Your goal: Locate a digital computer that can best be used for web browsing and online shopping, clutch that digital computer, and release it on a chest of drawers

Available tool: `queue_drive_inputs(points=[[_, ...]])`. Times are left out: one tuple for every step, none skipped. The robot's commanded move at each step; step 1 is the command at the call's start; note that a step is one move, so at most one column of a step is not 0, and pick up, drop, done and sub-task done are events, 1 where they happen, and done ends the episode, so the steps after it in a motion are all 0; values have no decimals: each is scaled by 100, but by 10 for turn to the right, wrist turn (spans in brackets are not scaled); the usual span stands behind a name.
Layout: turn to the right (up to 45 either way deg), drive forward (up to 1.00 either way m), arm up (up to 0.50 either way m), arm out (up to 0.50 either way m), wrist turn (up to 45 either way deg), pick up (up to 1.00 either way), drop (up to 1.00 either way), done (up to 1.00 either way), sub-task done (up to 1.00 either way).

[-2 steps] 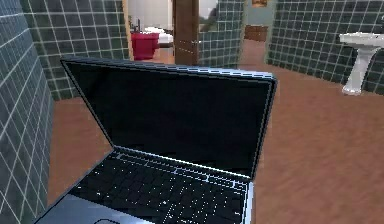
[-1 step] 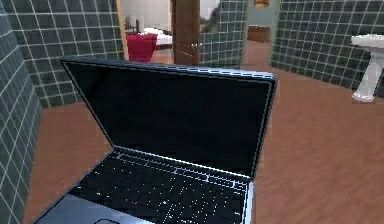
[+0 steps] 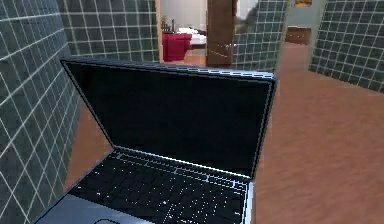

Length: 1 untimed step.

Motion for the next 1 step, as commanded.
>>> queue_drive_inputs(points=[[0, 100, 0, 0, 0, 0, 0, 0, 0]])
